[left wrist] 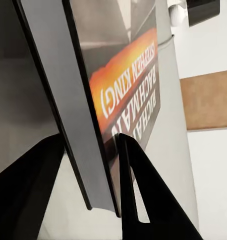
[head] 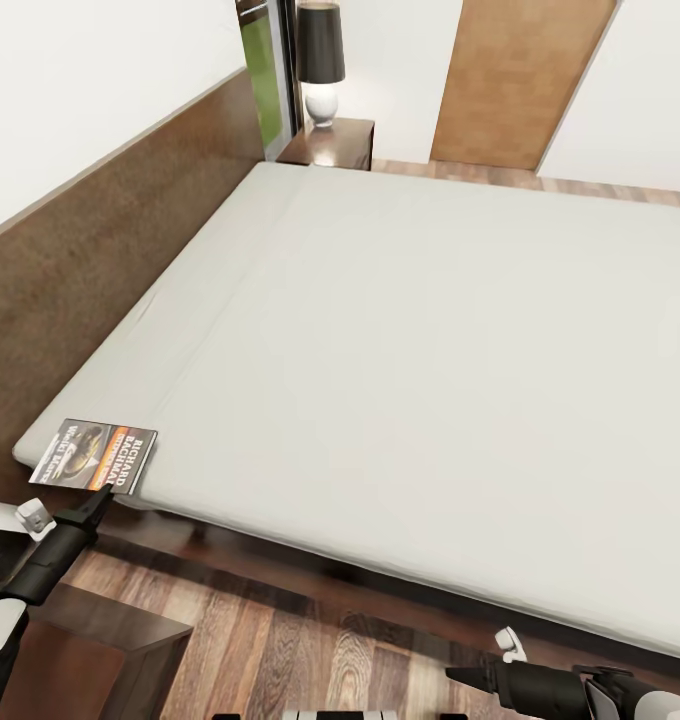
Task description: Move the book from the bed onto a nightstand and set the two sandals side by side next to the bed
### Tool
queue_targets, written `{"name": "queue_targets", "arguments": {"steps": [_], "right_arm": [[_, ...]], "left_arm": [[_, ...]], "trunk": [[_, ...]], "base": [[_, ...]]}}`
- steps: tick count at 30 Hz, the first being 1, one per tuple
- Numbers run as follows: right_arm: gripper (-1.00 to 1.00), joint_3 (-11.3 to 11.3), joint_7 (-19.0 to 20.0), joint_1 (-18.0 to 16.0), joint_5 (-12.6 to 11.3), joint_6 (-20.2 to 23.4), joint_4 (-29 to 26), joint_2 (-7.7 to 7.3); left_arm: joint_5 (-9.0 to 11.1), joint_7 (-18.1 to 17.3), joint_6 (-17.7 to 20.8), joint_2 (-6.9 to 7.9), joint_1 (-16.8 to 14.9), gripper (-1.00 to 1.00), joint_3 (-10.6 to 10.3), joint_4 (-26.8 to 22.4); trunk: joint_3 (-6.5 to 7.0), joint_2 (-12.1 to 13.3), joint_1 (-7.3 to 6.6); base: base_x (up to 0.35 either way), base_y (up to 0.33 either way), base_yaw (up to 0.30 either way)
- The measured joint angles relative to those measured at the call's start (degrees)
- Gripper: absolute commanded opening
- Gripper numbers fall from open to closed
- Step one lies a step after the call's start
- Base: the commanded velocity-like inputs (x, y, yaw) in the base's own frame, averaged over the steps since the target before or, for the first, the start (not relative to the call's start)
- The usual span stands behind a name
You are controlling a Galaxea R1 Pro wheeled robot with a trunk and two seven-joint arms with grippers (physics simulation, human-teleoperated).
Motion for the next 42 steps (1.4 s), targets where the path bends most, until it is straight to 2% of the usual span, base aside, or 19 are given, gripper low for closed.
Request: {"name": "queue_targets", "arguments": {"steps": [42], "right_arm": [[1.00,0.04,-0.02,0.00,0.09,-0.02,0.00,0.00]], "left_arm": [[-0.03,0.00,0.00,0.00,-0.01,-1.00,0.01,-0.09]], "trunk": [[7.54,16.85,-9.23]], "base": [[0.000,0.000,0.000]]}}
